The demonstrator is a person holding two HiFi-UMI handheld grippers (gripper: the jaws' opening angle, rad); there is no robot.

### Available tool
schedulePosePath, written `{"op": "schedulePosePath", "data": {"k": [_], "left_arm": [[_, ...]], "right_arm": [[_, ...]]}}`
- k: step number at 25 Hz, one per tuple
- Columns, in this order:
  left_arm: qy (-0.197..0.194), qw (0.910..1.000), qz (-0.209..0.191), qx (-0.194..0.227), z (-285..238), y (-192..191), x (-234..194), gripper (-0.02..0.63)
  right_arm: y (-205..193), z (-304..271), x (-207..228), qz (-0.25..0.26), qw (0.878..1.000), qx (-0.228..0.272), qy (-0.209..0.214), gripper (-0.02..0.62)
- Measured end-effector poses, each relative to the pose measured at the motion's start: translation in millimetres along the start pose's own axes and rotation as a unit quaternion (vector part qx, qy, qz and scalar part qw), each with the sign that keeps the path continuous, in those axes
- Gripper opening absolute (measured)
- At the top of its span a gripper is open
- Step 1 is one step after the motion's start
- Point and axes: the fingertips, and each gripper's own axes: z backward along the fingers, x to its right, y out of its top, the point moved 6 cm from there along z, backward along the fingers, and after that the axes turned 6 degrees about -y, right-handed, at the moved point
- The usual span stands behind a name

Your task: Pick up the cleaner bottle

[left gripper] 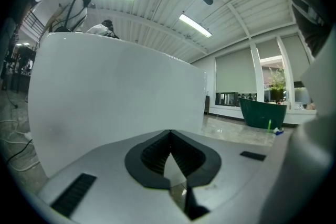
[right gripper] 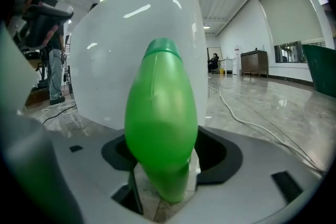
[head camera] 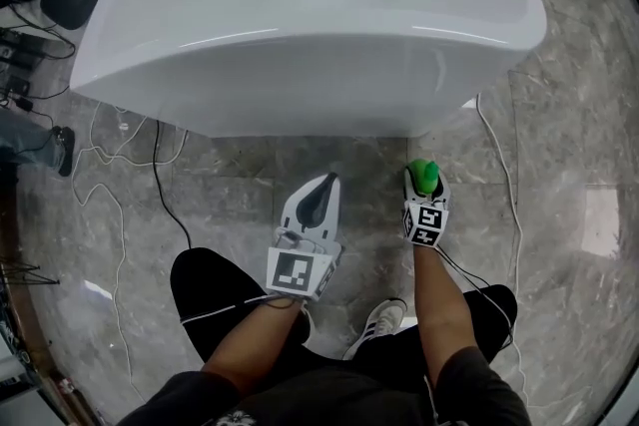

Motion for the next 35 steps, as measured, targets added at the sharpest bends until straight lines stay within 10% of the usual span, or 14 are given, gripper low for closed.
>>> {"op": "schedulePosePath", "data": {"k": [19,30,35], "left_arm": [[0.004,0.9998,0.006,-0.017,-2,-10,-18,0.006],[-0.02,0.9988,0.036,-0.029,0,43,-15,0.006],[-0.025,0.9982,0.03,-0.045,25,125,-1,0.006]], "right_arm": [[44,-2,-18,0.033,0.999,0.011,0.001,0.195],[173,67,-36,0.029,0.998,0.047,-0.013,0.195],[267,139,-52,0.041,0.998,0.053,-0.004,0.195]]}}
